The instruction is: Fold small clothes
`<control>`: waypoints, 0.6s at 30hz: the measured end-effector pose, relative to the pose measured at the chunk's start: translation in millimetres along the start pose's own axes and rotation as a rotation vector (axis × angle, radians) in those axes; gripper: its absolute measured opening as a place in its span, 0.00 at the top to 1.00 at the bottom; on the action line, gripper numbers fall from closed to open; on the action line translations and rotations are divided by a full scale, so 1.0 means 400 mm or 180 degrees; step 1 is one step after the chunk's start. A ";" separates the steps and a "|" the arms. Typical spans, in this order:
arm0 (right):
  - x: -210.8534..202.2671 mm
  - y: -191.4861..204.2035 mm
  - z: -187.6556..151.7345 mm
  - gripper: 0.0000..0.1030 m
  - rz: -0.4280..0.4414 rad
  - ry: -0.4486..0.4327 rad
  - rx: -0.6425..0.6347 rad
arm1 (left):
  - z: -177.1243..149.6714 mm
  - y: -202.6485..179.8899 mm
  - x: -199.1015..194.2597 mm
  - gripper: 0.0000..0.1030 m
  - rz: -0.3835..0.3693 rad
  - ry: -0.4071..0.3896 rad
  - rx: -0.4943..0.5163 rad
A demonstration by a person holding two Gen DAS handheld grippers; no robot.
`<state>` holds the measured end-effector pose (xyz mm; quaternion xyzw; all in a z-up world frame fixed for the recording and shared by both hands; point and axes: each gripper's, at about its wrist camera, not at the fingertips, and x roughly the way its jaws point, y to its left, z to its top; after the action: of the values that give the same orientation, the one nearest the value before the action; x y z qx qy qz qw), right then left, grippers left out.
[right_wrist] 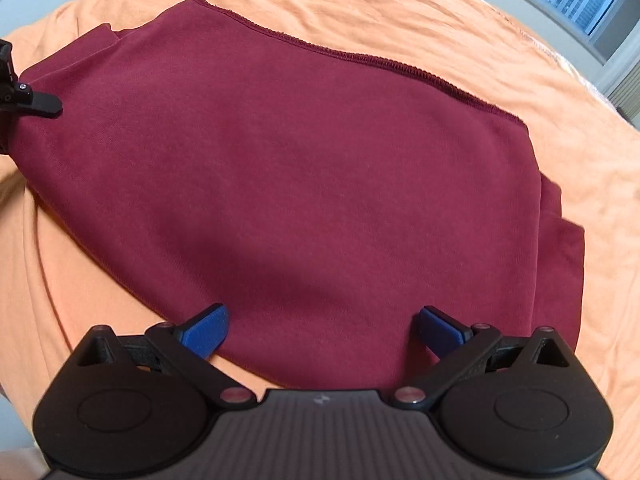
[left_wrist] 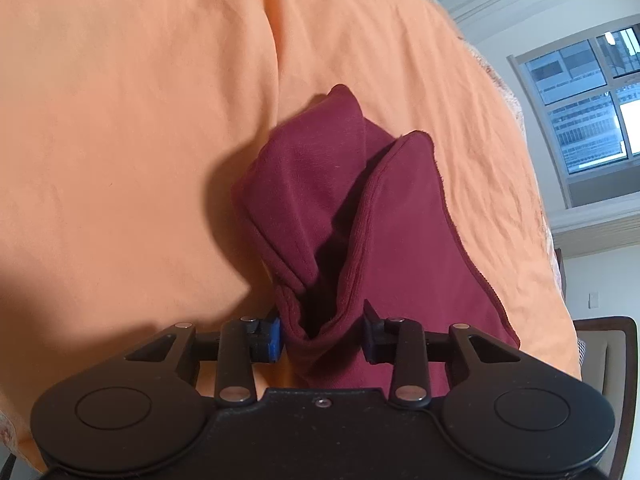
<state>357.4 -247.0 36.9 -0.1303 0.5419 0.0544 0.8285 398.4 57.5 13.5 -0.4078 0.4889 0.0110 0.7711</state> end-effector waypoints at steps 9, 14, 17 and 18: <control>-0.056 -0.043 -0.045 0.00 0.0119 -0.0089 -0.0110 | -0.041 -0.055 -0.013 0.65 0.0219 -0.0263 0.0133; -0.093 -0.087 -0.071 0.00 0.0143 -0.0158 -0.0034 | -0.073 -0.073 -0.034 0.65 0.0358 -0.0474 0.0213; -0.097 -0.109 -0.081 0.00 0.0151 -0.0180 0.0042 | -0.068 -0.070 -0.026 0.62 0.0406 -0.0505 0.0139; -0.100 -0.116 -0.087 0.00 0.0148 -0.0186 0.0054 | -0.063 -0.066 -0.021 0.62 0.0417 -0.0520 0.0096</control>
<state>321.2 -299.1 67.5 -0.1090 0.5208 0.0728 0.8435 386.3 26.9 31.5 -0.3610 0.4501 0.0873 0.8121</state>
